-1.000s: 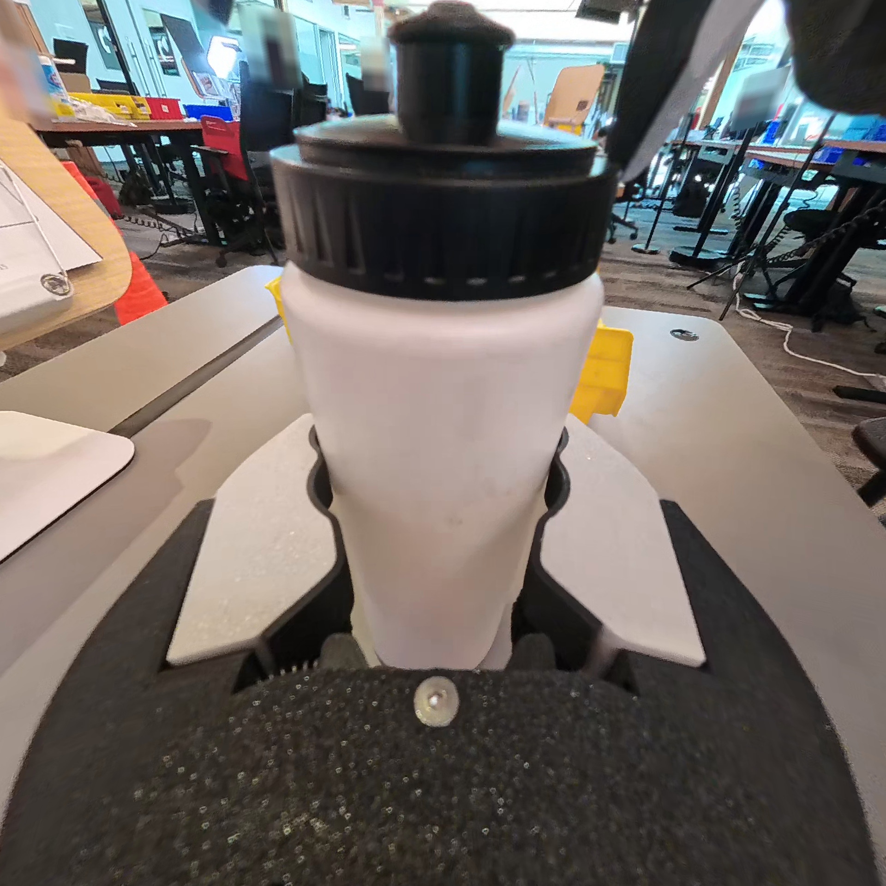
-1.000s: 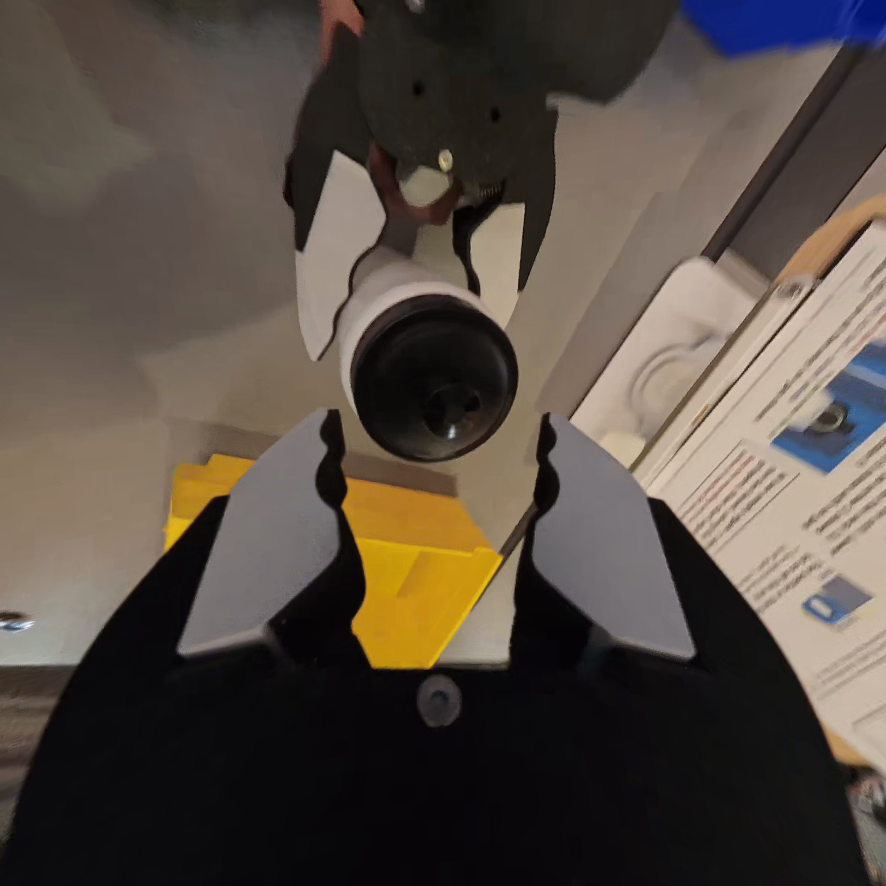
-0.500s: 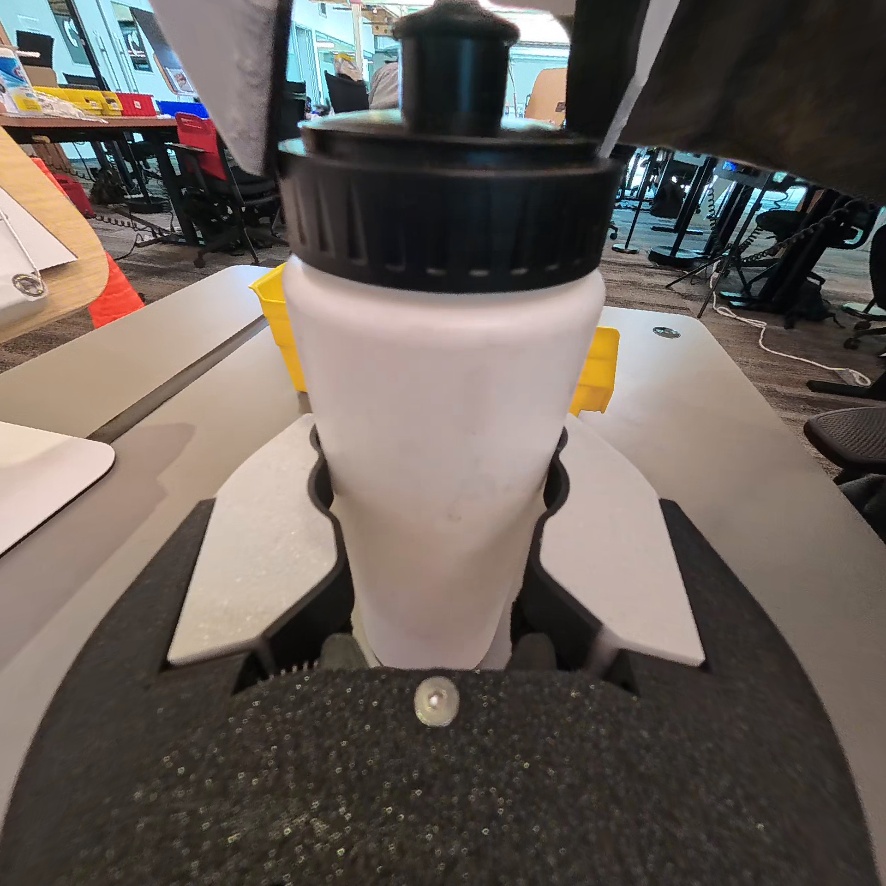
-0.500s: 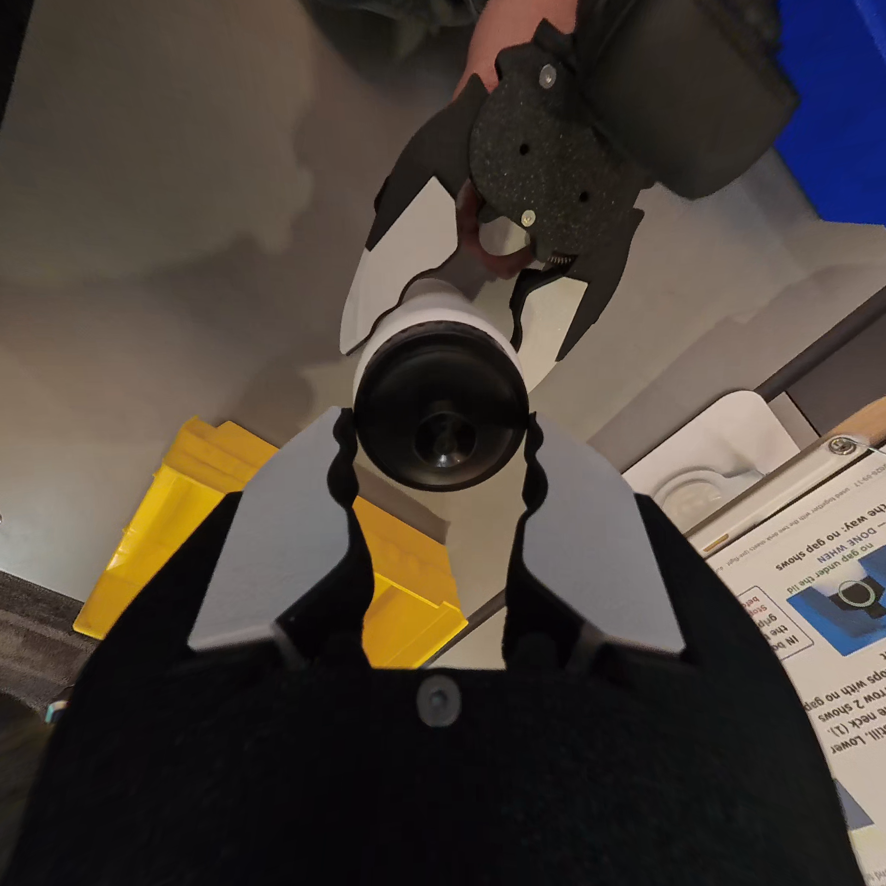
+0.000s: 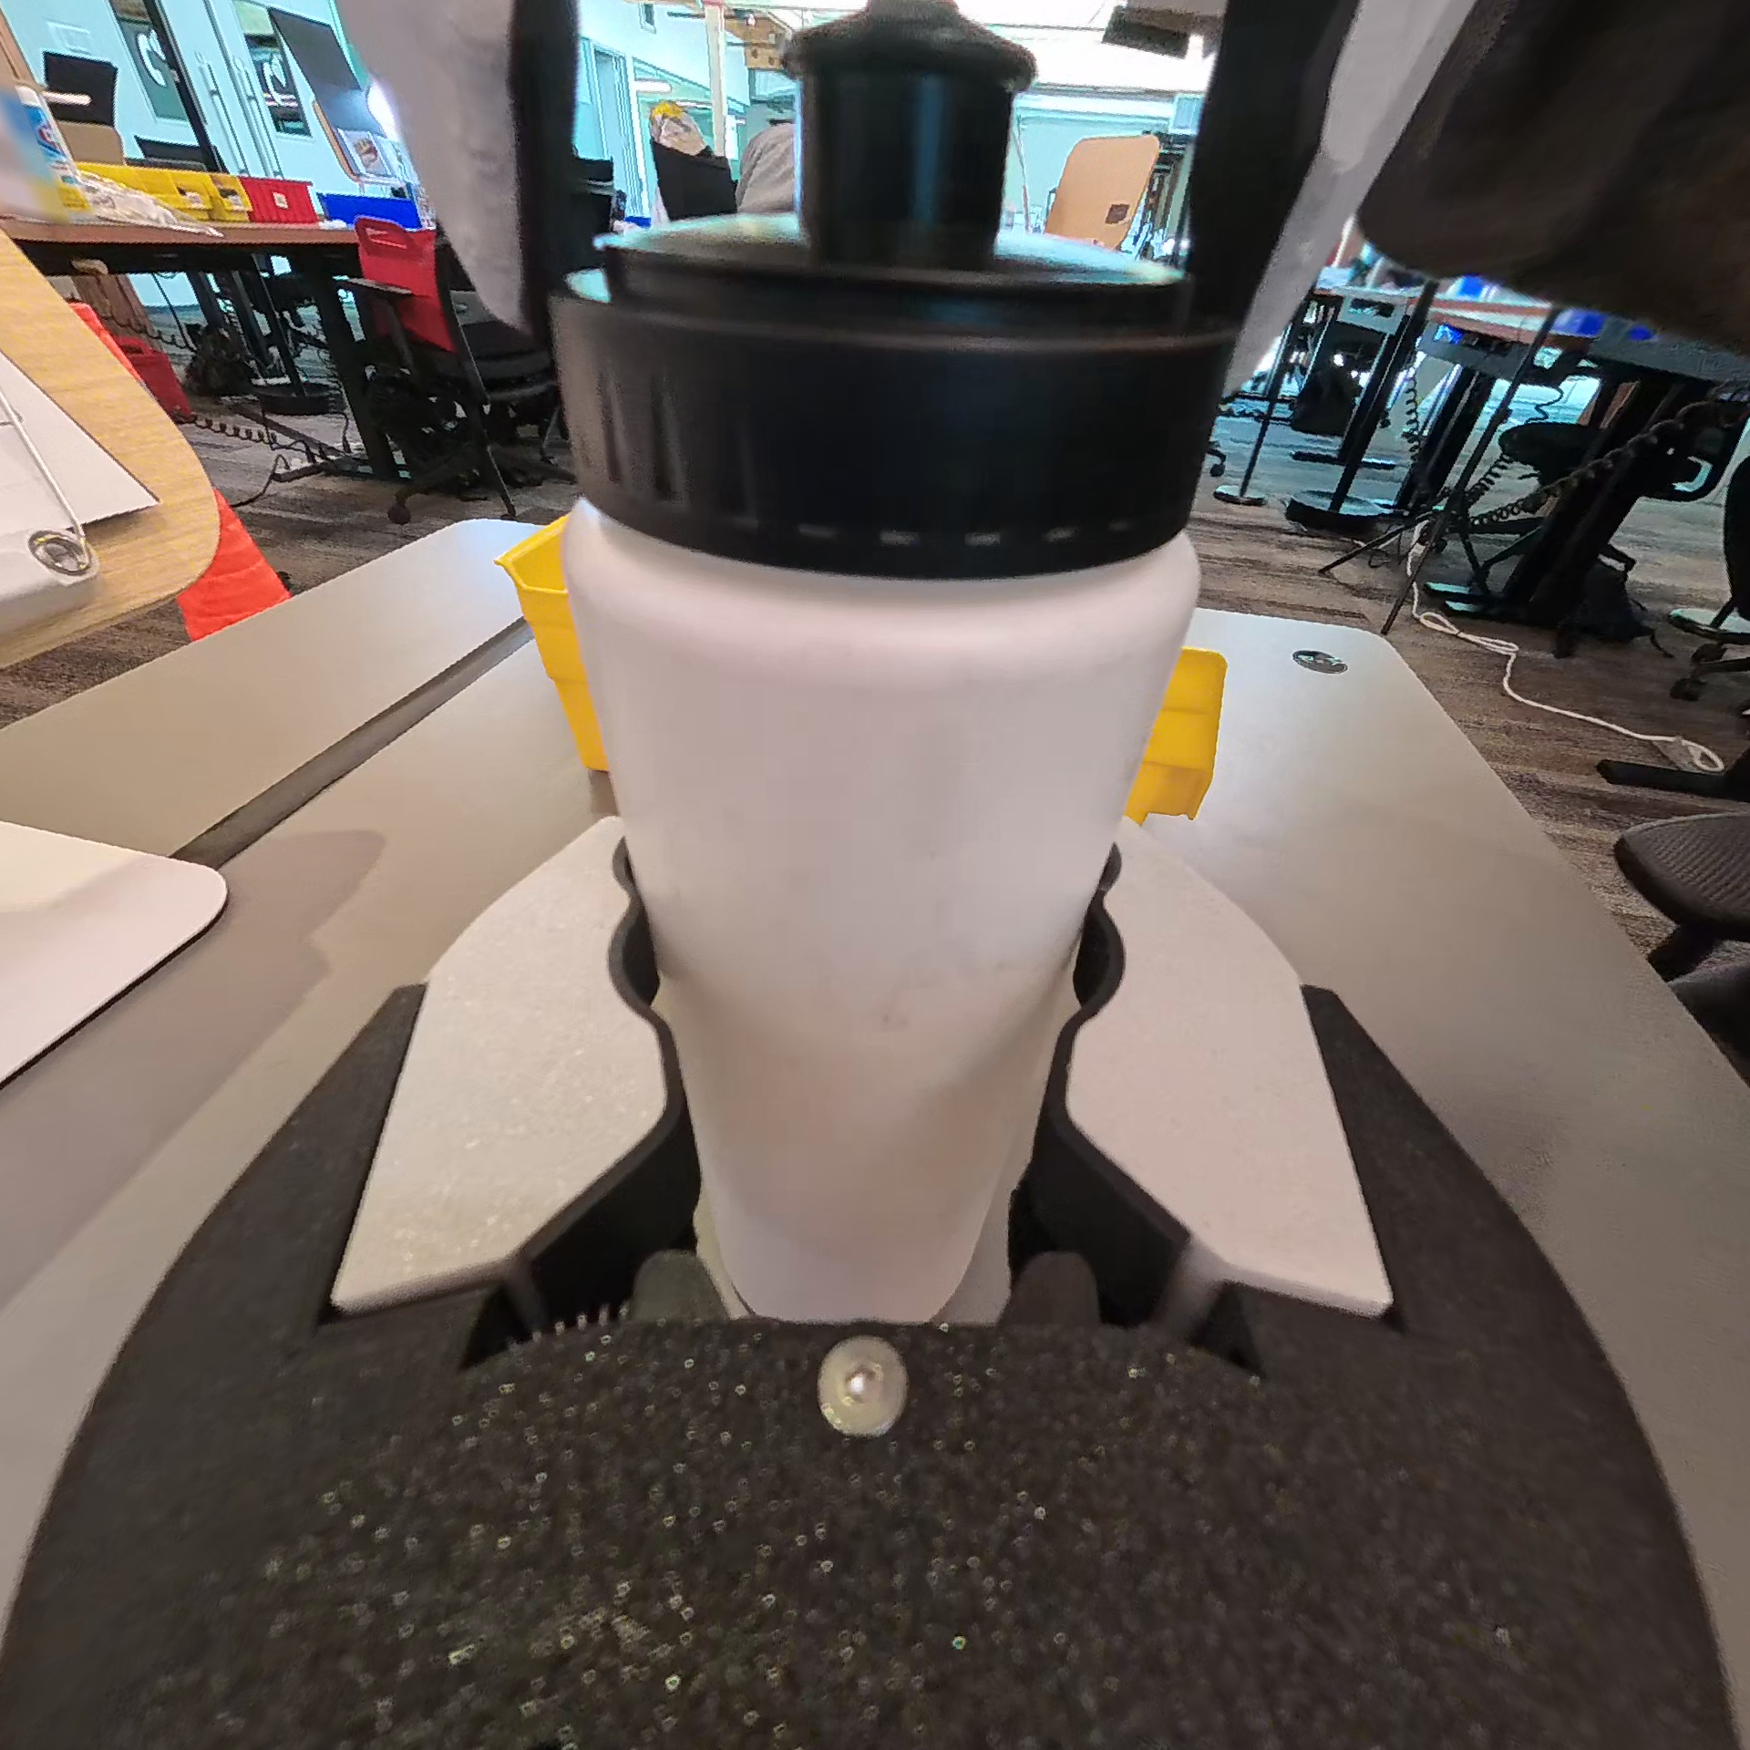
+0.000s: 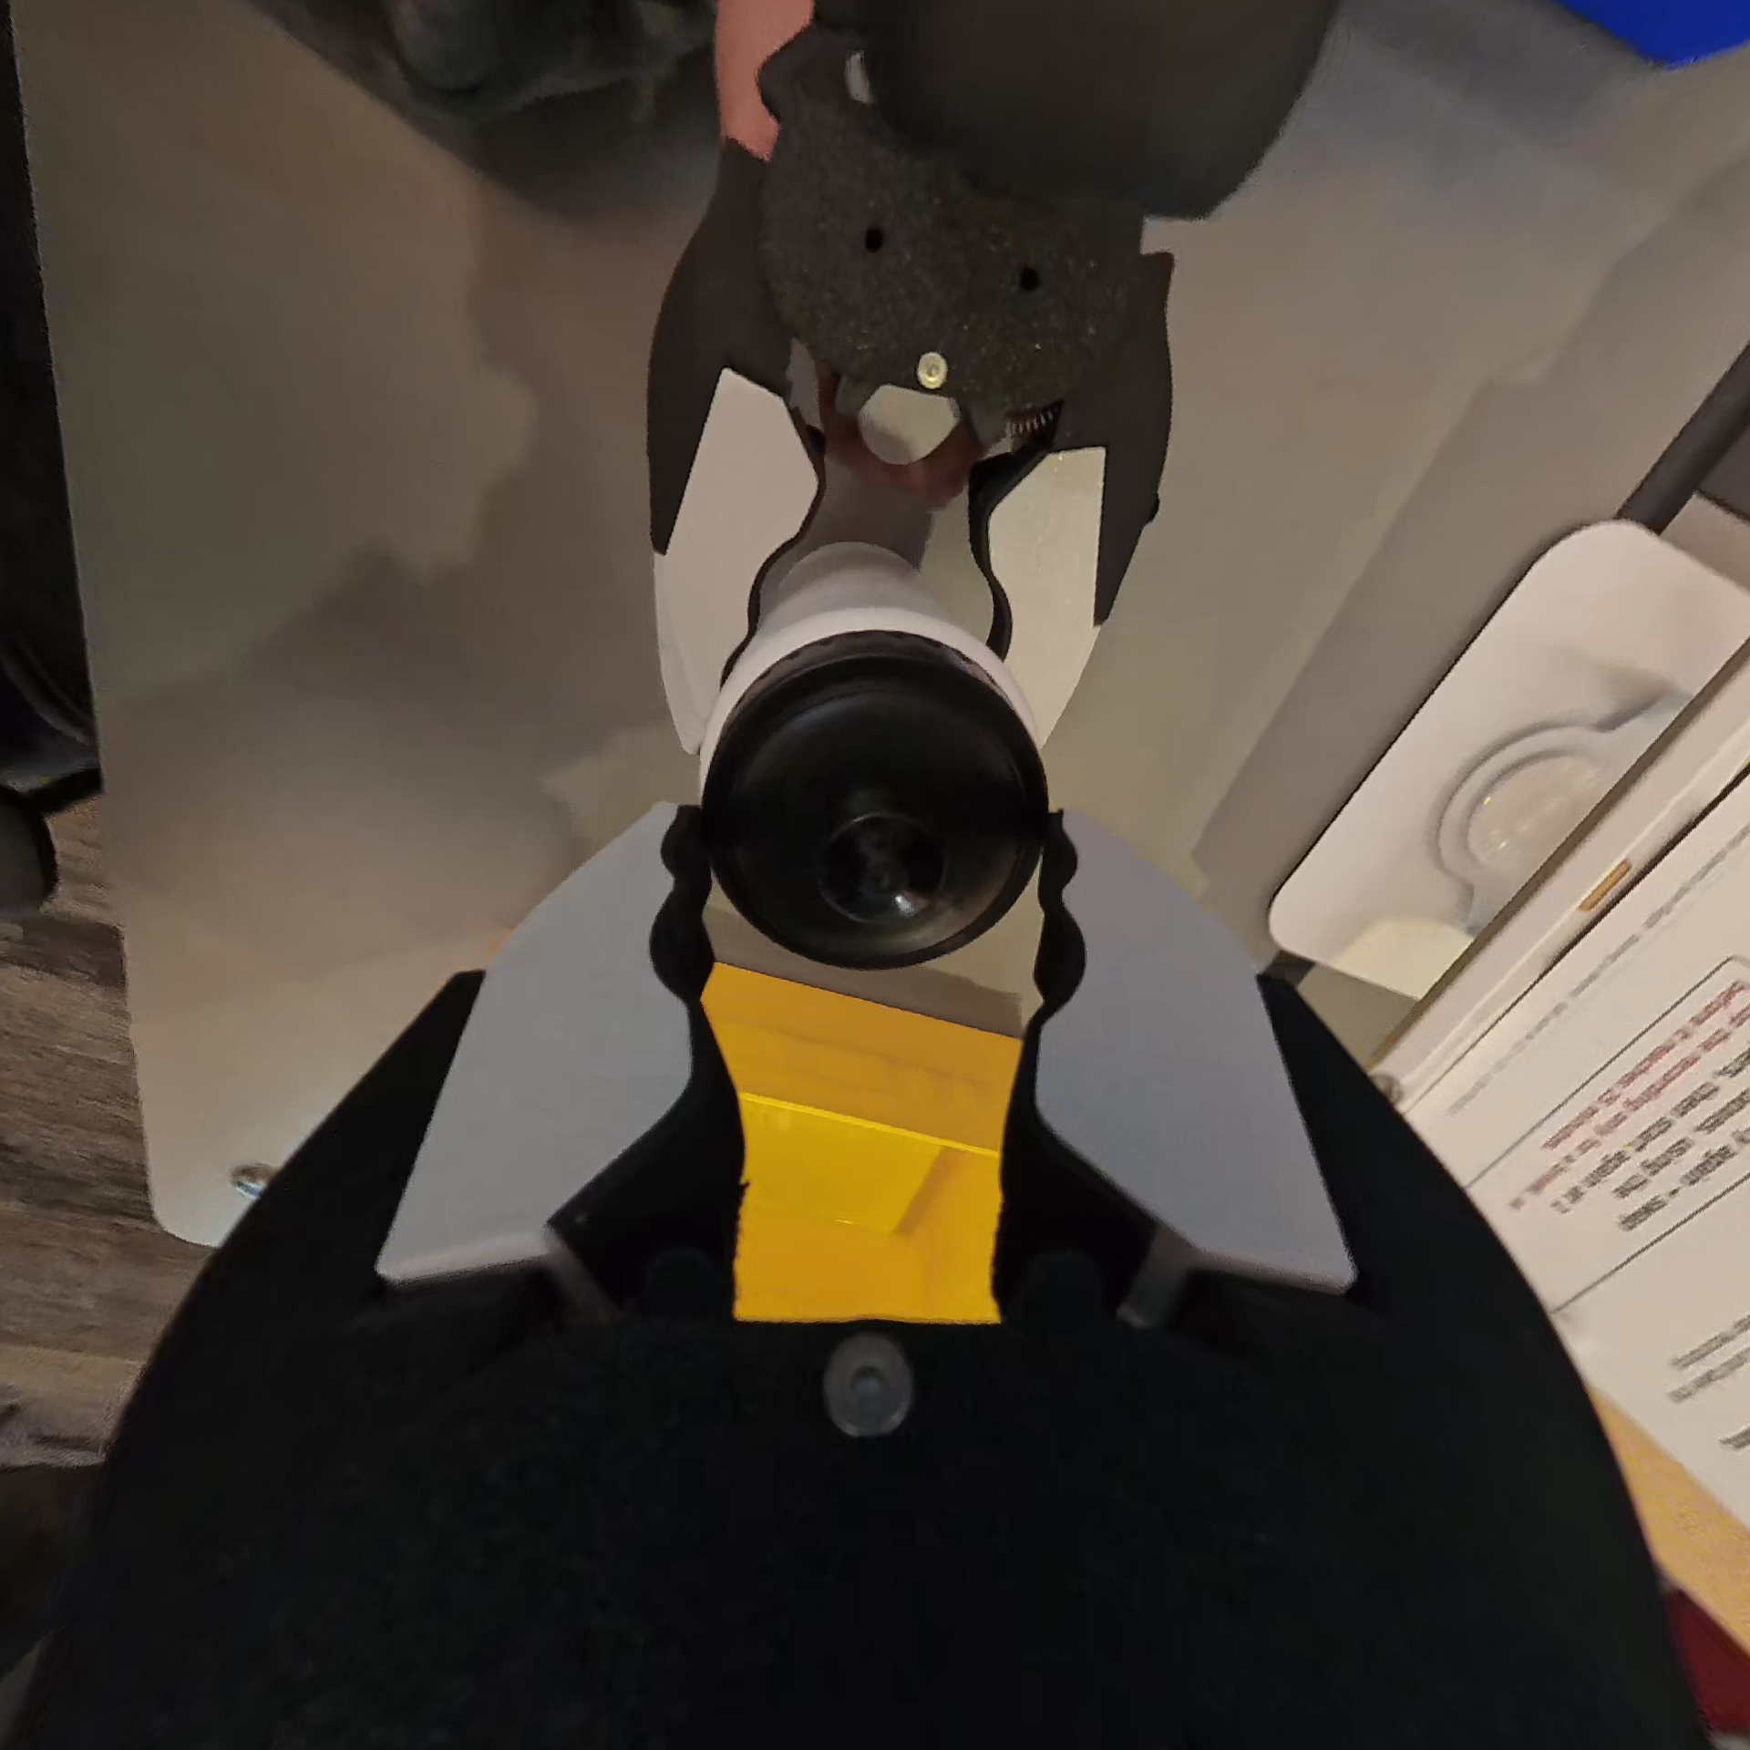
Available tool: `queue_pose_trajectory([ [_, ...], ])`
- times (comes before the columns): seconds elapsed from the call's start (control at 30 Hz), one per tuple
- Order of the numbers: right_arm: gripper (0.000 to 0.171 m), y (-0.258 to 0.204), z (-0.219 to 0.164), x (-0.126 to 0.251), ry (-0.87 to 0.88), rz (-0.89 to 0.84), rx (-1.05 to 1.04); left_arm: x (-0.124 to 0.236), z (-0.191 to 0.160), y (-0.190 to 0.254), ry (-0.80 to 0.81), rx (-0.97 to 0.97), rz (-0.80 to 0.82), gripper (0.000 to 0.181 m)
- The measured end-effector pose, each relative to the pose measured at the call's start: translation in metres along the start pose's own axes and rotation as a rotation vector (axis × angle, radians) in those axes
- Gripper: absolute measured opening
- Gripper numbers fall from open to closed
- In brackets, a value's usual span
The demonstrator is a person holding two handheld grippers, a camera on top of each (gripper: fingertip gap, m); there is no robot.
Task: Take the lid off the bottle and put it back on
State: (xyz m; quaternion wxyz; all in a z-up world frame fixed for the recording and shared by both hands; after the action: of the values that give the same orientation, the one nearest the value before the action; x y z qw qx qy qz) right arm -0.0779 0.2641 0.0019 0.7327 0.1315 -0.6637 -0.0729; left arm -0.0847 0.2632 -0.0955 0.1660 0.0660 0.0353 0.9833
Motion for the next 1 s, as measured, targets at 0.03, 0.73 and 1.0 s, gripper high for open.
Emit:
queue_pose_trajectory([
  [0.03, 0.067, -0.0002, 0.0002, 0.0000, -0.009, -0.004, -0.032, 0.0001, -0.0001, 0.0001, -0.001, 0.000, 0.003, 0.087],
  [0.73, 0.068, -0.0044, -0.0011, -0.0008, -0.155, -0.087, -0.513, -0.0033, -0.0001, -0.0005, 0.016, -0.006, 0.038, 0.087],
  [1.0, 0.068, -0.0026, 0.0035, -0.0028, -0.192, -0.147, -0.707, -0.0011, -0.0003, -0.0013, 0.037, -0.002, 0.027, 0.087],
])
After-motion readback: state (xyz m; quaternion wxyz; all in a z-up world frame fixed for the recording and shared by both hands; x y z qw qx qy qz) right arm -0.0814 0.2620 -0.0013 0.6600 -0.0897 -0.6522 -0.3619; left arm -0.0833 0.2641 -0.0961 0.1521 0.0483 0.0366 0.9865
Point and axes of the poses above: each gripper's, where its closed fingertips meet, x back along the fingers, z out of its top, y = z × x across the jaws, the point moved 3 cm from there along x, back along the fingers, and after that the axes turned 15 degrees about -z, right-handed, at the moved point
